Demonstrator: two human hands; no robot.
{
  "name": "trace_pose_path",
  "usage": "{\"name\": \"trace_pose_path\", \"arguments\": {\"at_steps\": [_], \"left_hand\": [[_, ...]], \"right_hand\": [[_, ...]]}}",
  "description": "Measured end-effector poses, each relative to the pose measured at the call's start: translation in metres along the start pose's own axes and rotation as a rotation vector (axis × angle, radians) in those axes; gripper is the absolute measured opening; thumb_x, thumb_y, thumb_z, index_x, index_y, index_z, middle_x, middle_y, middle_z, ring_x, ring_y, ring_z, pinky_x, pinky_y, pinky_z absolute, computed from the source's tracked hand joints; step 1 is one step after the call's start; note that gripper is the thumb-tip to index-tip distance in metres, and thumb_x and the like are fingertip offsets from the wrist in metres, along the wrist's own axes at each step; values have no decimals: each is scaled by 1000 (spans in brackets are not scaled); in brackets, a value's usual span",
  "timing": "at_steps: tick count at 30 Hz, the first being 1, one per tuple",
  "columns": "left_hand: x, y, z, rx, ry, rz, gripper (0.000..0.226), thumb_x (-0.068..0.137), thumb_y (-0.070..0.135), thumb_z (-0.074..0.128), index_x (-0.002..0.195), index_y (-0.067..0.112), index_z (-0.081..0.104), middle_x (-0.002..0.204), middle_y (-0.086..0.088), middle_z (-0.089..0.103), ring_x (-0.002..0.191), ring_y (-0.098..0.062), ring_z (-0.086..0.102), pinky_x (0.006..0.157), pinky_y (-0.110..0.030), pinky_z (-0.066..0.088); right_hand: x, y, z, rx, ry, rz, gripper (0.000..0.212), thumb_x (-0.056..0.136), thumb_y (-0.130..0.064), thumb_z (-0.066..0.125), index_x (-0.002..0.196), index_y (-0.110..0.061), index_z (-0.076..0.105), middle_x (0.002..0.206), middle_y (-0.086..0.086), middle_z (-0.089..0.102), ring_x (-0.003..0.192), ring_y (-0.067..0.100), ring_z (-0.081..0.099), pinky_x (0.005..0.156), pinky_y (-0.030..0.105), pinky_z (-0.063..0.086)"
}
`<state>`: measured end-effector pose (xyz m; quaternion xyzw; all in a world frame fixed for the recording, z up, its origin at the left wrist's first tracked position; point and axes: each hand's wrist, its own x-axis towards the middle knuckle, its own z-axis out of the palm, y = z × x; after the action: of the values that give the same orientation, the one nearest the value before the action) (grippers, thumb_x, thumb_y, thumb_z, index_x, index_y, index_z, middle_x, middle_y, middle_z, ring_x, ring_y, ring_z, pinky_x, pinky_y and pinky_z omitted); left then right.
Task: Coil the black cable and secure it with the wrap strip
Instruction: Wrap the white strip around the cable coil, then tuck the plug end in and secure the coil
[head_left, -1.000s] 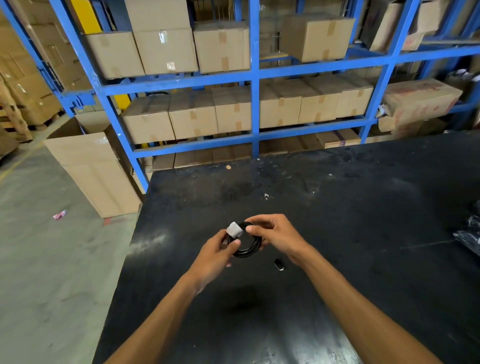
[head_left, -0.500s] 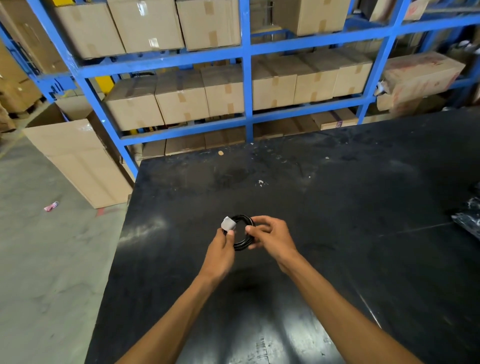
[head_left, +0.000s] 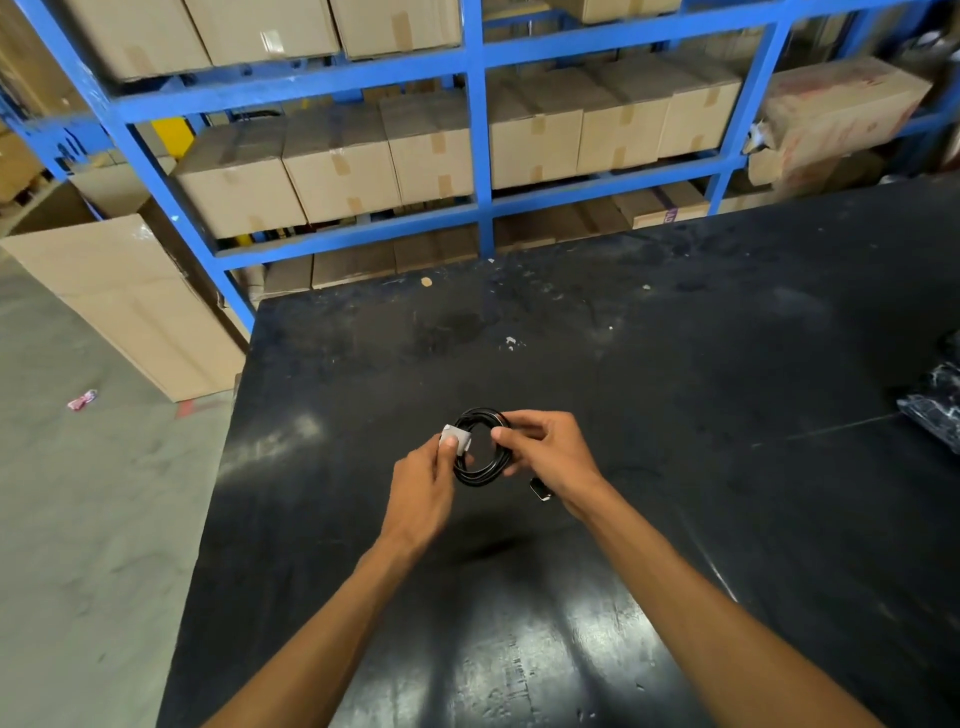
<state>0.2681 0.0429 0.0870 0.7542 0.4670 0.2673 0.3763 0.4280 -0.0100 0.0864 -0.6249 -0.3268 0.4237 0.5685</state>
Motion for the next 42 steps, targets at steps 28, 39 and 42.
{"name": "trace_pose_path", "arguments": {"at_steps": [28,39,42], "left_hand": [[40,-45,35,-395,-364,-600,19,99,19,48,109,5,55,95,-6,72,91,-17,67,72,-30,60],[41,-52,42,-572,-321,-852,15,85,8,44,89,9,58,83,-7,68,86,-19,59,69,-39,56],[38,-51,41,-638,-350,-834,13,95,16,44,92,13,56,78,-6,65,79,-17,59,70,-40,55]], "right_hand": [[55,128,-57,-711,19,268,40,89,-15,71,128,-13,61,115,12,65,111,27,61,101,36,47],[55,157,-34,-937,136,128,22,89,-15,71,111,-19,69,110,3,68,100,21,67,85,35,56],[53,151,-34,-856,176,128,13,86,-14,73,98,-16,71,97,4,71,90,20,69,79,32,56]]}}
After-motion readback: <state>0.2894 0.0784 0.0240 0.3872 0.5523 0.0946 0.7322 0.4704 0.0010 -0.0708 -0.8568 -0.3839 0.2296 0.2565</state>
